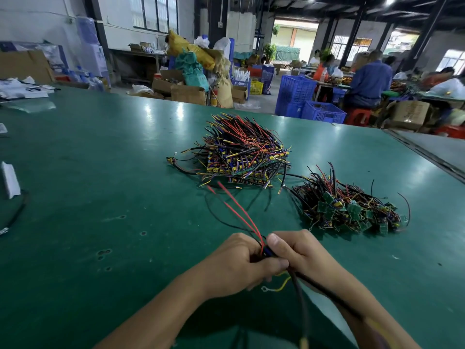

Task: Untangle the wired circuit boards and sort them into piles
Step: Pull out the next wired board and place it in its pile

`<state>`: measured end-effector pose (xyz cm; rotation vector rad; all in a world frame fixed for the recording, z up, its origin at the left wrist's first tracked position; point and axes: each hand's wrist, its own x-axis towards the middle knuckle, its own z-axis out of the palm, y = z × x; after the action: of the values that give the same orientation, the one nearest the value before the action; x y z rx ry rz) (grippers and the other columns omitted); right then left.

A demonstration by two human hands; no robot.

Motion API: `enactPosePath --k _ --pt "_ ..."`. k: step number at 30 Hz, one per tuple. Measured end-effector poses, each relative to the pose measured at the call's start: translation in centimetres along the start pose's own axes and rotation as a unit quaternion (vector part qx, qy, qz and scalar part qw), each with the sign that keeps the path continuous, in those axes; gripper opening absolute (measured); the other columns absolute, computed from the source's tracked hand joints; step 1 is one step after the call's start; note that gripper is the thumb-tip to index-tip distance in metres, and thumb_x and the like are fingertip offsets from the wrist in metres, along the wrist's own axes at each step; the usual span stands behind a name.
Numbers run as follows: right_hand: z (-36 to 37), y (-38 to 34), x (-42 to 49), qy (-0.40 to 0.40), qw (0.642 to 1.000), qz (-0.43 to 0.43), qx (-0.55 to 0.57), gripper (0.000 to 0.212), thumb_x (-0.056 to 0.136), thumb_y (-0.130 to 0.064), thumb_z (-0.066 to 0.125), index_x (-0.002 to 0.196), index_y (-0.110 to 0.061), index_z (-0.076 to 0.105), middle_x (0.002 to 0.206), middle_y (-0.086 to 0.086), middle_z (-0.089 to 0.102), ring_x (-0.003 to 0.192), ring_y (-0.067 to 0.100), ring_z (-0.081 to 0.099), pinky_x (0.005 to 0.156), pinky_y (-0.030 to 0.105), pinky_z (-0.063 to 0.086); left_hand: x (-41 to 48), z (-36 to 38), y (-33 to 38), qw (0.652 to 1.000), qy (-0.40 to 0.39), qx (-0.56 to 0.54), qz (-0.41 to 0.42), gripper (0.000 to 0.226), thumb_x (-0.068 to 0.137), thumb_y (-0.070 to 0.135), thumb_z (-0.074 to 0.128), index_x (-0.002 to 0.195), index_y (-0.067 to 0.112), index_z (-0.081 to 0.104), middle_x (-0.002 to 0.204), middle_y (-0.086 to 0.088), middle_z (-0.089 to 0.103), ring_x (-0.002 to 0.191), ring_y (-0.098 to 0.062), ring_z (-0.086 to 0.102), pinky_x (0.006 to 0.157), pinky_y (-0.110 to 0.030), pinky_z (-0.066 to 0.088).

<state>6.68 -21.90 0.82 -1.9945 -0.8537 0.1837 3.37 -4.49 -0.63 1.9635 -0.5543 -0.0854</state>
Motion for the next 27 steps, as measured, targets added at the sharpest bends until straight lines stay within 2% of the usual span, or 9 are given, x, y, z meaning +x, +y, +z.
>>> enactPosePath --k 4,7,11,13,15,17,20,23,27 --pt "-0.3 0.1 -0.3 0.012 0.999 0.007 0.039 0.053 0.083 -0.069 0.048 0.060 -0.021 0.050 0.056 -0.004 0.046 0.055 0.011 0.040 0.052 0.032 0.031 0.0 0.4 0.3 0.998 -0.031 -0.045 -0.012 0.042 0.084 0.053 0.058 0.054 0.024 0.057 0.042 0.008 0.047 0.041 -0.006 0.043 0.049 -0.020 0.036" --pt "-0.1 0.2 -0.2 0.026 0.998 0.011 0.064 0.052 0.087 -0.058 0.049 0.061 -0.012 0.046 0.058 0.000 0.043 0.056 0.014 0.037 0.052 0.033 0.030 0.0 0.6 0.2 0.995 -0.022 -0.099 -0.014 0.040 0.084 0.053 0.057 0.057 0.024 0.049 0.050 0.009 0.041 0.047 -0.010 0.035 0.049 -0.022 0.031" --pt "0.7 0.3 0.2 0.054 0.992 0.026 0.114 0.039 0.096 -0.037 0.042 0.060 -0.022 0.048 0.049 -0.014 0.043 0.047 -0.001 0.037 0.048 0.010 0.031 0.0 0.6 0.4 0.984 -0.012 -0.178 -0.030 0.042 0.089 0.050 0.053 0.075 0.010 0.052 0.062 0.001 0.039 0.054 -0.009 0.031 0.050 -0.020 0.027" --pt "1.2 0.2 0.2 0.061 0.988 0.022 0.142 0.042 0.098 -0.032 0.037 0.060 -0.028 0.055 0.048 -0.015 0.050 0.045 -0.003 0.044 0.048 0.006 0.033 0.1 0.5 0.3 0.983 -0.015 -0.183 -0.032 0.054 0.092 0.048 0.049 0.086 -0.006 0.048 0.068 -0.010 0.040 0.054 -0.012 0.034 0.050 -0.021 0.029" --pt "1.5 0.0 0.2 0.073 0.983 0.023 0.165 0.043 0.098 -0.033 0.036 0.061 -0.029 0.057 0.048 -0.014 0.053 0.045 -0.003 0.047 0.047 0.006 0.035 0.1 0.4 0.4 0.982 -0.017 -0.183 -0.030 0.057 0.092 0.048 0.048 0.088 -0.010 0.046 0.070 -0.013 0.042 0.058 -0.020 0.039 0.053 -0.028 0.029" --pt "1.7 -0.2 0.2 0.079 0.981 0.017 0.175 0.041 0.099 -0.037 0.037 0.064 -0.024 0.053 0.048 -0.010 0.052 0.045 -0.002 0.047 0.046 0.009 0.035 0.0 0.2 0.4 0.983 -0.019 -0.182 -0.023 0.046 0.094 0.046 0.047 0.081 0.002 0.051 0.067 -0.012 0.043 0.057 -0.020 0.038 0.052 -0.028 0.028" --pt "1.9 -0.3 0.0 0.078 0.985 0.035 0.151 0.042 0.088 -0.057 0.042 0.067 -0.021 0.052 0.053 -0.009 0.052 0.049 0.003 0.046 0.050 0.015 0.036 -0.3 -0.2 0.5 0.983 -0.020 -0.183 -0.007 0.030 0.095 0.045 0.046 0.069 0.032 0.055 0.058 0.011 0.038 0.049 -0.008 0.030 0.046 -0.019 0.025" --pt "2.2 0.0 0.0 0.108 0.976 0.059 0.177 0.057 0.080 -0.064 0.043 0.065 -0.009 0.047 0.049 -0.003 0.044 0.045 0.010 0.039 0.046 0.018 0.033 -0.4 -0.3 0.5 0.978 -0.030 -0.205 -0.007 0.031 0.097 0.045 0.046 0.070 0.035 0.056 0.058 0.013 0.032 0.048 -0.009 0.024 0.045 -0.021 0.022" --pt "3.6 0.2 0.1 0.152 0.964 0.081 0.205 0.052 0.085 -0.063 0.048 0.071 -0.014 0.059 0.049 -0.002 0.049 0.045 0.005 0.042 0.045 0.015 0.036 -0.7 -0.6 0.5 0.979 -0.028 -0.202 -0.009 0.027 0.093 0.048 0.046 0.075 0.028 0.054 0.058 0.003 0.032 0.047 -0.010 0.027 0.045 -0.018 0.027"
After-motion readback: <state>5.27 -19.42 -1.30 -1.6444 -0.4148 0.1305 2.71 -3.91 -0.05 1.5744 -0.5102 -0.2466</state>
